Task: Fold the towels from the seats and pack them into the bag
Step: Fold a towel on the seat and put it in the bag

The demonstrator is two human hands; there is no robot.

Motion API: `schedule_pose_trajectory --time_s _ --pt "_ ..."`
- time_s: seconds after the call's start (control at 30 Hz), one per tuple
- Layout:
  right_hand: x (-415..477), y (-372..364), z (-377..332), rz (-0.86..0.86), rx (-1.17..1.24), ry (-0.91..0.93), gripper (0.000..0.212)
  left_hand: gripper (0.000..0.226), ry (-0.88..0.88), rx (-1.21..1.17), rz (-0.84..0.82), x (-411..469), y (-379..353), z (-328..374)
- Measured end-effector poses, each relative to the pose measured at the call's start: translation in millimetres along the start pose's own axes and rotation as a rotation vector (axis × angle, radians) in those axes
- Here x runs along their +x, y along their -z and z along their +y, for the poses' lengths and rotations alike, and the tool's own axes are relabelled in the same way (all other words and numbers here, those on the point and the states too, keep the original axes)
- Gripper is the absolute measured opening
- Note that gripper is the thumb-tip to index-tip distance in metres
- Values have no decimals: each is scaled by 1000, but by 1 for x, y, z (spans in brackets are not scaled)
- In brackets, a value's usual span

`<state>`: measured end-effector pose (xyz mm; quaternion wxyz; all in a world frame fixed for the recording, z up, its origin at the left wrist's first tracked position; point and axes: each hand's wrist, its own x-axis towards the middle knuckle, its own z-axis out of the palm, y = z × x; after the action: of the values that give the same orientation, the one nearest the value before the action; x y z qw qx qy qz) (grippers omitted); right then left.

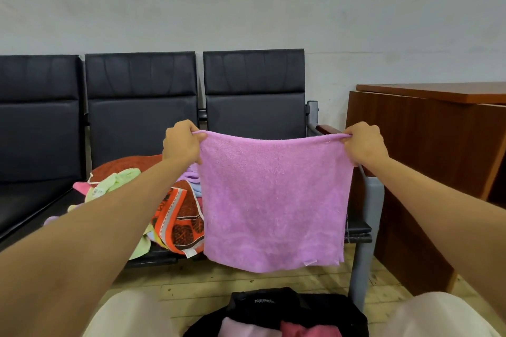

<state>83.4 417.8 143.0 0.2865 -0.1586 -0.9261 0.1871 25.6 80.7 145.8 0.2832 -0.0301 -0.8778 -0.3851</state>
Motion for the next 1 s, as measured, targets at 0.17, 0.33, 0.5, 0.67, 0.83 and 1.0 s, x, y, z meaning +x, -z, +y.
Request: schedule_pose_trajectory --time_s 0.17,0.33,0.5,0.67,0.83,1.0 --pt "30 -11 -4 -45 192 -87 25 13 145 -224 -77 17 -24 -2" --pt "62 -37 1 -36 226 -60 18 12 245 -390 -112 41 -59 -3" --pt "77 -83 17 44 239 -49 31 34 276 -327 -188 58 -107 -31" --pt "31 -143 49 -39 264 -42 26 26 263 -153 -348 9 -149 -65" --pt "-31 -185 92 -324 39 7 31 9 75 -48 -544 -59 -170 -121" --pt "-49 -195 105 -412 -51 116 40 14 -182 92 -779 -78 -166 -151"
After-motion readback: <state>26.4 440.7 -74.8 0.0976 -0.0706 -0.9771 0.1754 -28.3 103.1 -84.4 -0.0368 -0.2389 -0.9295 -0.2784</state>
